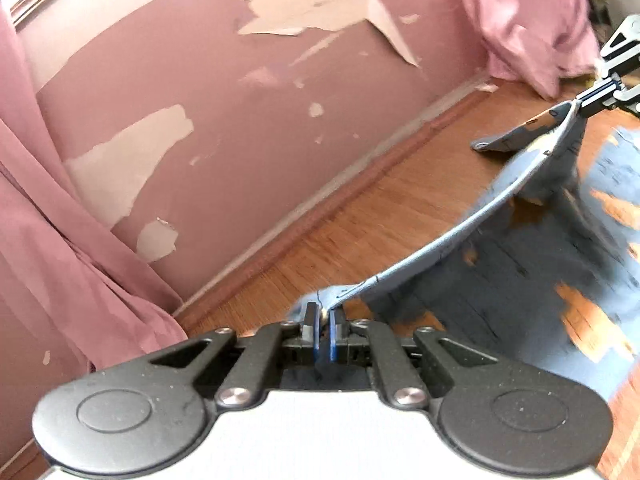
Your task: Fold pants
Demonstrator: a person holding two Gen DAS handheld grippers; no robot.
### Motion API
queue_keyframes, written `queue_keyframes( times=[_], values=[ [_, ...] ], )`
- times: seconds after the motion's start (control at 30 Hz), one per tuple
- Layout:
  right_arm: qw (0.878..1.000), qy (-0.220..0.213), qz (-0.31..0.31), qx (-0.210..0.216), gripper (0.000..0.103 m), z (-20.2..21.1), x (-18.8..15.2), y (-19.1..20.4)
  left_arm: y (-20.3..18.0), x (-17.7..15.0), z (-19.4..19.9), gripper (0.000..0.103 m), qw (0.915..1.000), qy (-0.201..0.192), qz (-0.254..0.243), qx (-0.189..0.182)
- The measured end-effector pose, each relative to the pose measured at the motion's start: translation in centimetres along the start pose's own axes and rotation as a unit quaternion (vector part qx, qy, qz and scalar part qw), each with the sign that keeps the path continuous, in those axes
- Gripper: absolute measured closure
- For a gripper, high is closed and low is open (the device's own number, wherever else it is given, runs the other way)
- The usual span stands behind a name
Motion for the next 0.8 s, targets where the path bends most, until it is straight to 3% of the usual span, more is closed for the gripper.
queue_keyframes(
  times=[0.2,0.5,0.63,0.8],
  values=[
    [0.999,0.023,0.042,-0.009,0.102,2.1,-1.9,7.1,-2.9,-5.0,1.0,0.097,0.9983,0.034,-0.046,-0.004],
    [0.999,0.048,0.001,-0.008,0.101,1.5,-3.6,10.6,-4.0,-8.7,0.3,0.097,0.9966,0.059,-0.057,0.006],
    [0.999,0.043,0.028,-0.007,0.083,1.3,-3.2,10.7,-3.7,-8.4,-0.2,0.097,0.9967,0.059,-0.055,0.007],
    [0.996,0.039,0.085,0.005,0.069,0.9,-3.1,11.4,-4.3,-8.7,-0.3,0.092,0.9948,0.059,-0.084,0.007]
  ],
)
Point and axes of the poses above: each gripper's, at about its wrist camera, not at the fingertips, and z roughly against the way its jaws point, y to its left, x to its top, the point moved 5 cm from there along -z, roughly the way its jaws point, and after that the axes turned 10 degrees about z, right-handed, at the moved point
